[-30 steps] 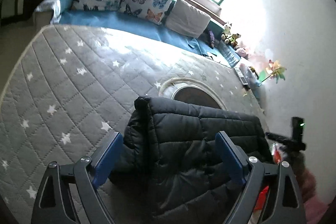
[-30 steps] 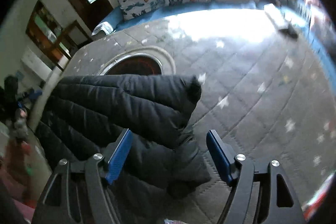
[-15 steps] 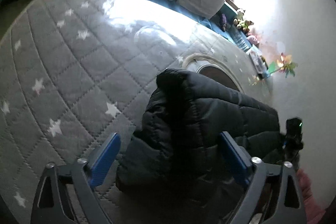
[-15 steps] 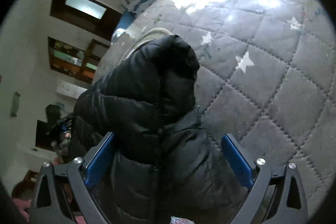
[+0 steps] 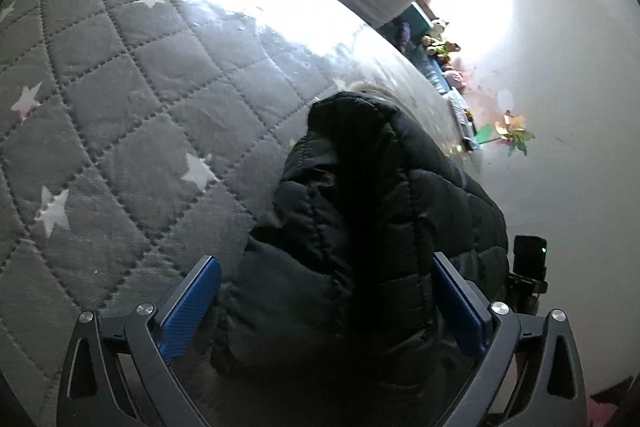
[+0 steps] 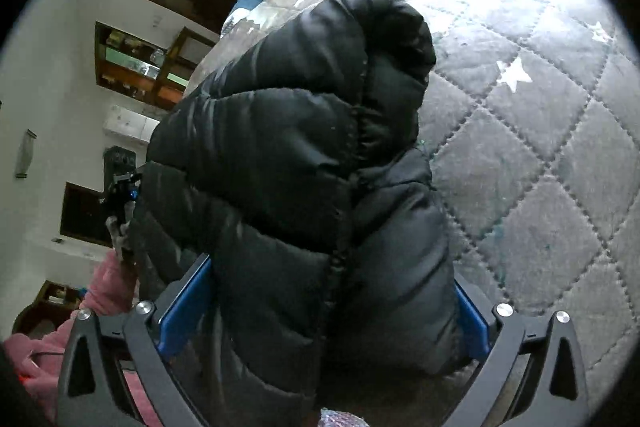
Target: Fold large clothes
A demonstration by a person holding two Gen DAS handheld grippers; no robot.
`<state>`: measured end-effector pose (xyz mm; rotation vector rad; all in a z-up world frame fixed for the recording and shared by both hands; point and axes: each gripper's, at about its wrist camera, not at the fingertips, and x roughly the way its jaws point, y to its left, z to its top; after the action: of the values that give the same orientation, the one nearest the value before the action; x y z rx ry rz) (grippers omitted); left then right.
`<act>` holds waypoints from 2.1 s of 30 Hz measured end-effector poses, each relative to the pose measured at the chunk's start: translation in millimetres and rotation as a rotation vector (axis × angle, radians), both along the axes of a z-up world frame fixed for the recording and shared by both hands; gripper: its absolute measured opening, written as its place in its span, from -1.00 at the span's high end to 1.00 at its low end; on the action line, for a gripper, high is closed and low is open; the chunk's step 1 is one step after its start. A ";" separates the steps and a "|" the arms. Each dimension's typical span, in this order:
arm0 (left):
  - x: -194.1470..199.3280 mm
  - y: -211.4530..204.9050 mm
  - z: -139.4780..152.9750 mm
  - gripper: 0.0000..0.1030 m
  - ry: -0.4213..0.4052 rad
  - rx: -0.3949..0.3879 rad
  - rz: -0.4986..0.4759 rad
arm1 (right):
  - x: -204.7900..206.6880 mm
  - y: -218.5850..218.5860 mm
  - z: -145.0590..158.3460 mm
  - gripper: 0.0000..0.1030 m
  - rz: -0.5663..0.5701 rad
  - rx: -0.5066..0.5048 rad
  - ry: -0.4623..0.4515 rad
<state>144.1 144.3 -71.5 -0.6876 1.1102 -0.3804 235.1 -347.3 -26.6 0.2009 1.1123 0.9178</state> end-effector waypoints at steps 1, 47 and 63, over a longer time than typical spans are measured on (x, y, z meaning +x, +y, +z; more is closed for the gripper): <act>0.2 -2.3 -1.8 -0.95 0.005 -0.016 -0.010 | -0.8 -0.1 1.3 -1.00 -0.006 0.001 -0.002; 262.2 -214.0 118.7 -0.13 -0.014 0.310 -0.080 | 89.1 -27.5 94.8 -0.22 -0.301 -0.125 -0.278; 205.0 -221.6 124.0 -0.68 -0.048 0.659 -0.131 | 41.1 -20.3 106.9 -0.72 -0.444 -0.472 -0.540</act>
<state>349.1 -77.3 52.5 -0.0248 1.1500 -0.1216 276.2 -367.6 80.3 -0.1792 0.7063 0.2655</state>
